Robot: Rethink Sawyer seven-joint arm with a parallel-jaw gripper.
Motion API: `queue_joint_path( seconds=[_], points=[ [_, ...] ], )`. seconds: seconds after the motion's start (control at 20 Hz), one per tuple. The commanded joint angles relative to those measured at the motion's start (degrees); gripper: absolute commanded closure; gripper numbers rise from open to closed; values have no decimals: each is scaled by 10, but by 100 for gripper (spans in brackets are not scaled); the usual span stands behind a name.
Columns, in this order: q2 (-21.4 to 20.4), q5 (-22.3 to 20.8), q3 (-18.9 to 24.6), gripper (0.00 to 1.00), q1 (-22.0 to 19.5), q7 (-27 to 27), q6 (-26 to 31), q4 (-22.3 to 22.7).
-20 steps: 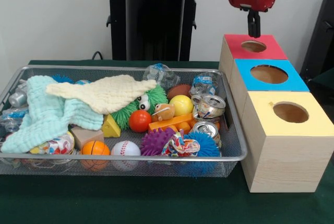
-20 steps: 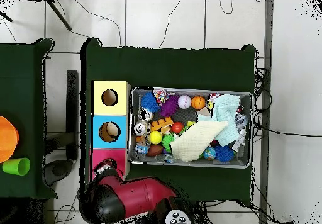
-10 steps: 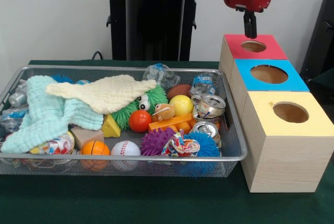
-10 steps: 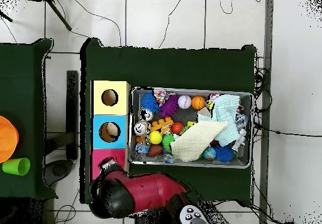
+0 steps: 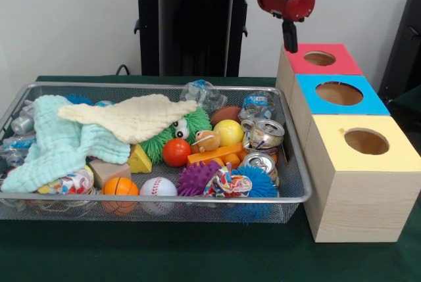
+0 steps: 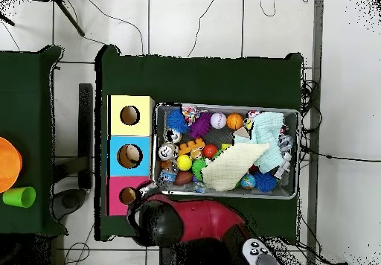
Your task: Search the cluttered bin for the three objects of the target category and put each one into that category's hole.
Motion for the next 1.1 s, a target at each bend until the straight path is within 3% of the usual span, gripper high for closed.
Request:
queue_joint_path(
  seconds=[0.05,0.5,0.7,1.1],
  points=[
    [46,-34,24,100,-40,-94,81,-102],
    [104,-117,-59,100,-3,-80,77,-213],
    [123,-127,-80,100,9,-67,97,-250],
    [144,-131,-83,100,1,-64,86,-269]
  ],
)
